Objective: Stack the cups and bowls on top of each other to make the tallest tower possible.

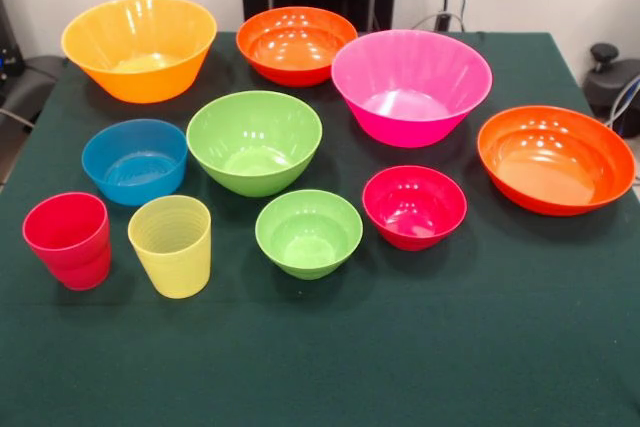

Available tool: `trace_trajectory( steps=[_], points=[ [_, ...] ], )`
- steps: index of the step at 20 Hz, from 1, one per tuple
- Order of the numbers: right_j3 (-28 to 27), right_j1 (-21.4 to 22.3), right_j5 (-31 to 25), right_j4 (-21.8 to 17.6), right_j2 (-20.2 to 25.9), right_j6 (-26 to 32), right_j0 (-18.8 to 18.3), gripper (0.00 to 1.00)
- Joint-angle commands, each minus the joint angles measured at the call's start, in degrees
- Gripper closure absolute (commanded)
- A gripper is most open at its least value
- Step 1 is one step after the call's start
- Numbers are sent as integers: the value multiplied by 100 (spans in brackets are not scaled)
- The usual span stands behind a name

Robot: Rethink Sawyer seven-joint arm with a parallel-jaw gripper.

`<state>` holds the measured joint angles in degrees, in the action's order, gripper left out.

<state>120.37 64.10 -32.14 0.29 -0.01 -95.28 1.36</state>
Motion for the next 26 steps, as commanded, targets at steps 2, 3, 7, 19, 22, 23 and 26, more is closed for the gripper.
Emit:
trace_trajectory(
  steps=[2,3,7,19,22,23,26],
  points=[
    [-466,-1269,662,-174,368,-765,11,0],
    [-499,-1309,669,-182,364,-741,0,0],
    [-713,-1667,771,-158,435,-614,-86,0],
    [-1492,-2529,914,-228,439,-489,-70,0],
    [-1575,-2693,1012,-233,510,-430,-143,0],
    [-1544,-2765,1108,-250,532,-418,-188,0],
    [-1717,-2945,1145,-273,462,-446,-157,0]
  ],
)
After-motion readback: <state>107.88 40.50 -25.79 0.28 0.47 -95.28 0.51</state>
